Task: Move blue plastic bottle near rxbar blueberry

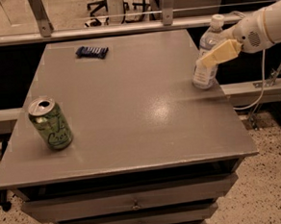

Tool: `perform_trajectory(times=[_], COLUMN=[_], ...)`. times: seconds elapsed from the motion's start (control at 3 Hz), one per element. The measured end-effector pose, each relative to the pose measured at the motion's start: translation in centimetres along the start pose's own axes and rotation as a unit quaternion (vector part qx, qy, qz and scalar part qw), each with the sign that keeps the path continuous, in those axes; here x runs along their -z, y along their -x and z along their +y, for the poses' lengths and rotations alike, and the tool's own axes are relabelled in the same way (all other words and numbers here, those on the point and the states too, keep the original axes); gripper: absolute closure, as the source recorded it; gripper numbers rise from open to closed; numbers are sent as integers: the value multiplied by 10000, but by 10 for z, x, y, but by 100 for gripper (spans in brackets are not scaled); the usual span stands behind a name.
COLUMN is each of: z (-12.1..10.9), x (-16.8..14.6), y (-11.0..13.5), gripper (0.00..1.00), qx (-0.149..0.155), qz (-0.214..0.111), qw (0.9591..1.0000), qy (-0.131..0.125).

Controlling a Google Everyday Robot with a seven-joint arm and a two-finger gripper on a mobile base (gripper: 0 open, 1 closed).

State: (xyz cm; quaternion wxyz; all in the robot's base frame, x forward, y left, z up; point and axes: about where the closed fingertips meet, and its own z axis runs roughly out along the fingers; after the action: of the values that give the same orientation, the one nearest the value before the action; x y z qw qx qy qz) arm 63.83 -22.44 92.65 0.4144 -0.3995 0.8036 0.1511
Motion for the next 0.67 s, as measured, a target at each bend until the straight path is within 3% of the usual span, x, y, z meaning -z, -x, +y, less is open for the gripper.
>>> perform_trajectory(times=[0.33, 0.67], z=[10, 17], x=[-1, 5], y=[4, 26], gripper=[42, 65], qx=[-121, 22], qz=[-226, -528], qw=[9994, 9979], qy=[214, 372])
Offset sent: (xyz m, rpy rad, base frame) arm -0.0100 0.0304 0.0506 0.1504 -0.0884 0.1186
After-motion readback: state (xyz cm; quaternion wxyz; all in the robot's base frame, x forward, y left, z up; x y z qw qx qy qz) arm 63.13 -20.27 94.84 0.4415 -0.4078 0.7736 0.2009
